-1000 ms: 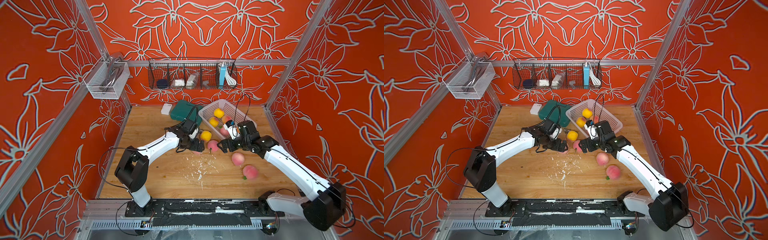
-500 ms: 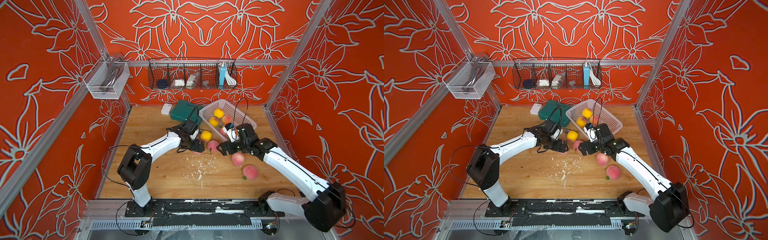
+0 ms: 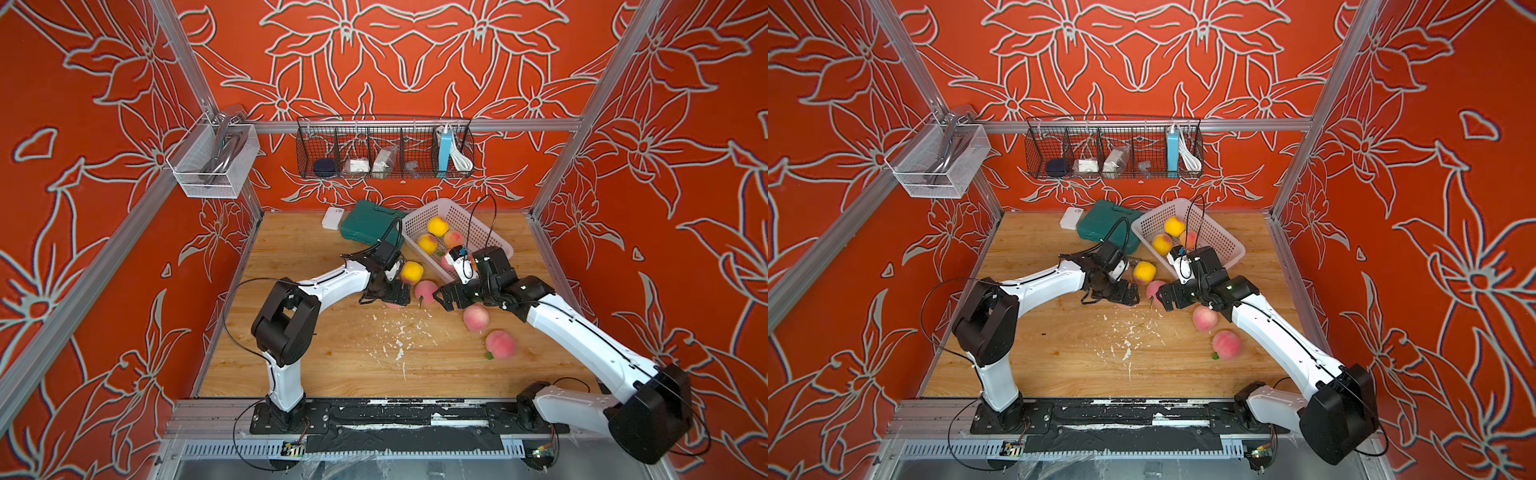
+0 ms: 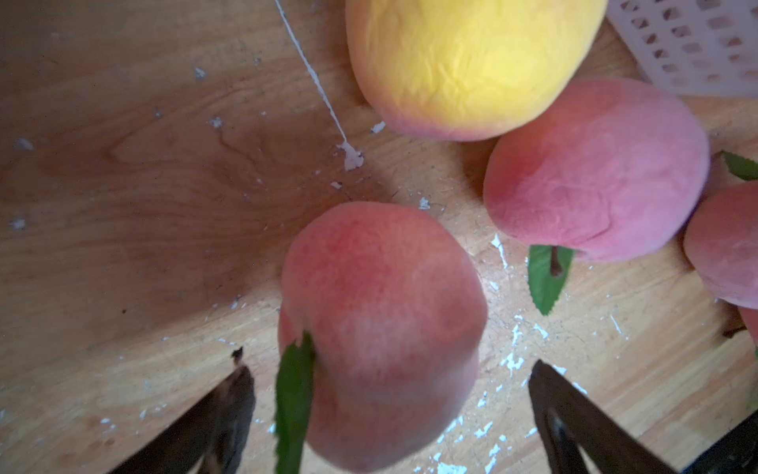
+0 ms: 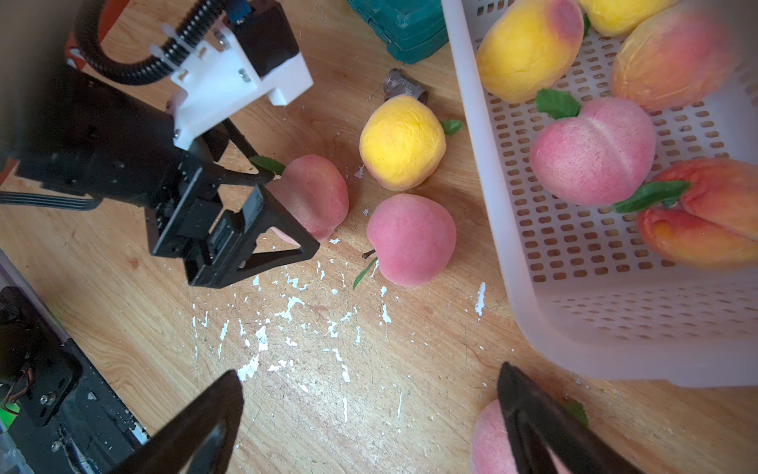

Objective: Put the peaches into the basket
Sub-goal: Pick up the peach from the center of the board.

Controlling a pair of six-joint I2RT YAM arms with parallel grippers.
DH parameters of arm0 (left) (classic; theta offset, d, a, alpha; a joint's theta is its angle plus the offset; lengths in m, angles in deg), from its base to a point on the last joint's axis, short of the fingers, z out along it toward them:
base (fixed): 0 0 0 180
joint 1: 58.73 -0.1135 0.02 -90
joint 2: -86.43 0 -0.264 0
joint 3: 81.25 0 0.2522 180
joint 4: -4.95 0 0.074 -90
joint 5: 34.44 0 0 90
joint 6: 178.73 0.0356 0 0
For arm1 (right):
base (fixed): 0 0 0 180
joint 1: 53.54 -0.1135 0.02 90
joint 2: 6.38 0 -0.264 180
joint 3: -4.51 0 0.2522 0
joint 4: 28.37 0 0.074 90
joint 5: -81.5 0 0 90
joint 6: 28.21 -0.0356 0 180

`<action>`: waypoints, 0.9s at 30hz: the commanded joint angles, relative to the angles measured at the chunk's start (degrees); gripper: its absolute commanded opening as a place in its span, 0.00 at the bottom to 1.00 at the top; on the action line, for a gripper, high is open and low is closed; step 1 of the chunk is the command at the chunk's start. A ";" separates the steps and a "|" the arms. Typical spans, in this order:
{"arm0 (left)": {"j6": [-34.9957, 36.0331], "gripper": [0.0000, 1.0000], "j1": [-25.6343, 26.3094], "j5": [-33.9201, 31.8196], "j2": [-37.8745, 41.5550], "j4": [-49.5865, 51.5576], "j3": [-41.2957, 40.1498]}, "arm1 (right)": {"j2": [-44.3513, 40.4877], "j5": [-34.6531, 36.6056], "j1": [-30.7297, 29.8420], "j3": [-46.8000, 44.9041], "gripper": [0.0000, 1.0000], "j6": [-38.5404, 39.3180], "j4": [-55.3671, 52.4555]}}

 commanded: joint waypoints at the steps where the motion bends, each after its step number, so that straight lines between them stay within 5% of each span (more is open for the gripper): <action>1: 0.99 0.98 -0.25 0.34 -1.80 -0.58 1.73 | -0.12 -0.31 -0.41 0.50 0.99 1.31 0.53; 27: -0.15 0.68 -0.19 2.81 -2.39 -1.74 0.26 | -1.28 -2.24 -0.40 1.23 0.99 4.52 -0.73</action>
